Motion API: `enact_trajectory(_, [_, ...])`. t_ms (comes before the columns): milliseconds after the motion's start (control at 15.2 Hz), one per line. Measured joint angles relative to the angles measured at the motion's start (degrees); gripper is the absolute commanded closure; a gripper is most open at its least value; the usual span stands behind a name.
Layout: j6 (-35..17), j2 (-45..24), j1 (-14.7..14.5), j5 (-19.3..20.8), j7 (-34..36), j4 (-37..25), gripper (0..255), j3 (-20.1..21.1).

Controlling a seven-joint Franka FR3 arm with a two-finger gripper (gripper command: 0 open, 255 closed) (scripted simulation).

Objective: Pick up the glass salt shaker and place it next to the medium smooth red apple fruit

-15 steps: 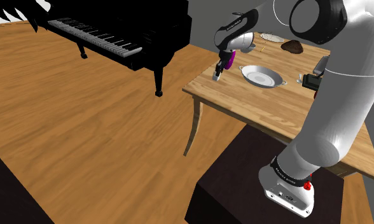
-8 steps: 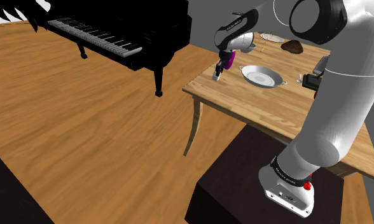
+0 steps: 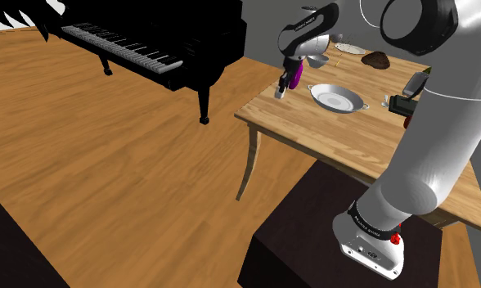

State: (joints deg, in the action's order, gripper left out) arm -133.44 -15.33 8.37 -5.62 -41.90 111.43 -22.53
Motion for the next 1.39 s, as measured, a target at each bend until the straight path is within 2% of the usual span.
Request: enact_trajectory(1386, [14.6, 5.8, -0.8, 3.2, 1.9, -9.3, 255, -0.9])
